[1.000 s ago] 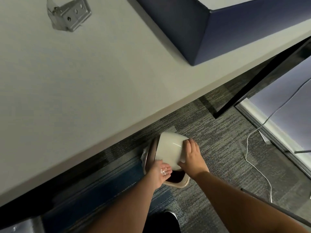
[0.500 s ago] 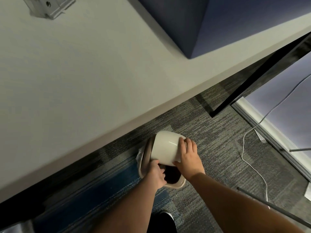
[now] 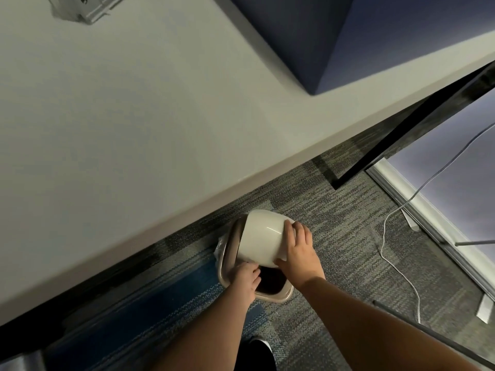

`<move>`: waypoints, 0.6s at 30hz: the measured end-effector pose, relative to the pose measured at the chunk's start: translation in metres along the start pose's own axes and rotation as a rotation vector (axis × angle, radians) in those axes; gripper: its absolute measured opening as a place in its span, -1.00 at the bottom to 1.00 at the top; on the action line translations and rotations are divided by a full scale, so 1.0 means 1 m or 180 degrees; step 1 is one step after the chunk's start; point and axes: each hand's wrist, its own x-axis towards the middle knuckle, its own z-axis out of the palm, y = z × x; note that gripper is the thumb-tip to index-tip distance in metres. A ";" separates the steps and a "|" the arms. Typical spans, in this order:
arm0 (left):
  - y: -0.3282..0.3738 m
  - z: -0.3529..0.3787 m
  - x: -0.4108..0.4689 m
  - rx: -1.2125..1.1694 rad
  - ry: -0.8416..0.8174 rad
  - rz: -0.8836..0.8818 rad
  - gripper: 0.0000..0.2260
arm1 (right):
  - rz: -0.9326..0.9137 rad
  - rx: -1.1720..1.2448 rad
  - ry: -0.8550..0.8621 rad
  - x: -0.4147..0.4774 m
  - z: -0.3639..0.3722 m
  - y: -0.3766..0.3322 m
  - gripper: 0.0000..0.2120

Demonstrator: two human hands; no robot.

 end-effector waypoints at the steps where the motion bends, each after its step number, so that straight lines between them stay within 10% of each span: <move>1: 0.000 -0.001 -0.001 -0.0030 0.0009 -0.0022 -0.60 | -0.0010 -0.0013 0.0005 0.000 0.000 0.000 -0.09; 18: 0.007 -0.020 -0.040 0.0159 0.0170 -0.0326 -0.68 | 0.0256 0.0137 -0.1094 0.014 -0.012 -0.007 -0.08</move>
